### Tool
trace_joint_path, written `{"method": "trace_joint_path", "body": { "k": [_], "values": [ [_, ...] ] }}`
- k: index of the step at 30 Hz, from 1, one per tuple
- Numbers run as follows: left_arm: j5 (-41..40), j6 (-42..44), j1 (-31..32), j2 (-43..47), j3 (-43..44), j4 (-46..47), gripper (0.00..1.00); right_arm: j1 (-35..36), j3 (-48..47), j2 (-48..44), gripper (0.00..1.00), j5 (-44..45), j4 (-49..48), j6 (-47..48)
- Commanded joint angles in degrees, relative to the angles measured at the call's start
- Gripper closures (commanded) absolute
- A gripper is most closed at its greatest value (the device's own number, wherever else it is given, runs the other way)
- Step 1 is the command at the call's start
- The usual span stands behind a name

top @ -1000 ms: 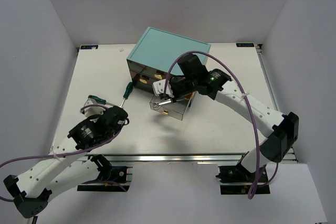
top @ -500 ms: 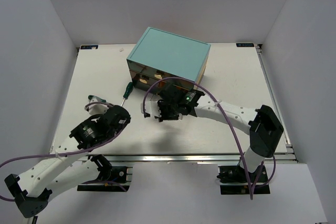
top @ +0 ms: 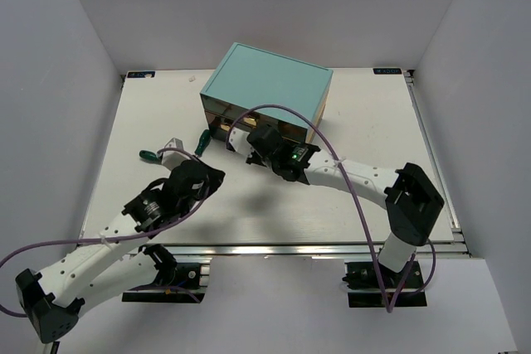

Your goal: Sort the tools into containers

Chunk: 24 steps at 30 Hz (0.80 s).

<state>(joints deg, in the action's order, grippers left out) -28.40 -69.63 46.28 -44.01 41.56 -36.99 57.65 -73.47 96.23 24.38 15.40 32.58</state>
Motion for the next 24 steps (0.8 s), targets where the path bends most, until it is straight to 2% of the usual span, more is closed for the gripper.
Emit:
{"method": "trace_joint_path", "body": {
  "k": [1,6,10,12,14,18,19,20,21,23,24],
  "values": [
    [4.91,4.58,-2.59,-3.08,-0.60,10.26,0.71,-2.80,-1.76,2.56,1.00,4.54,-0.73,-3.83],
    [15.29,7.57,-8.74,-10.47,-0.87,19.83,0.70,-6.31,-4.93,3.27,1.00,1.37,1.57,-4.98],
    [23.55,7.14,-13.84,-15.39,-4.46,28.18,0.62,-7.72,-4.93,3.62,1.00,2.43,0.77,-4.01],
    [27.95,6.79,-15.69,-19.08,-5.08,33.09,0.59,-8.25,-5.01,2.49,1.00,-0.71,1.56,-4.28],
    [30.93,6.96,-16.31,-22.07,-4.91,36.01,0.56,-8.43,-6.32,0.73,1.00,-7.55,6.71,-2.54],
    [36.12,6.52,-17.01,-32.42,-3.60,44.96,0.48,-11.58,-6.60,-10.75,1.00,-42.39,14.30,5.71],
    [36.75,6.26,-17.10,-34.28,-3.24,46.56,0.47,-12.03,-5.47,-12.62,0.89,-45.97,14.31,6.96],
    [37.45,5.82,-17.19,-36.22,-2.89,48.31,0.45,-12.29,-3.10,-14.38,0.52,-48.18,14.40,7.76],
    [38.06,4.86,-17.36,-38.15,-2.02,51.38,0.45,-12.64,-1.86,-17.10,0.42,-49.85,13.96,7.76],
    [39.47,3.80,-17.37,-43.69,-0.96,53.42,0.43,-13.61,1.82,-19.40,0.31,-54.07,14.13,8.02],
    [39.65,3.10,-17.45,-45.18,-0.17,55.78,0.42,-14.48,3.15,-21.93,0.31,-55.05,13.78,8.03]
  ]
}}
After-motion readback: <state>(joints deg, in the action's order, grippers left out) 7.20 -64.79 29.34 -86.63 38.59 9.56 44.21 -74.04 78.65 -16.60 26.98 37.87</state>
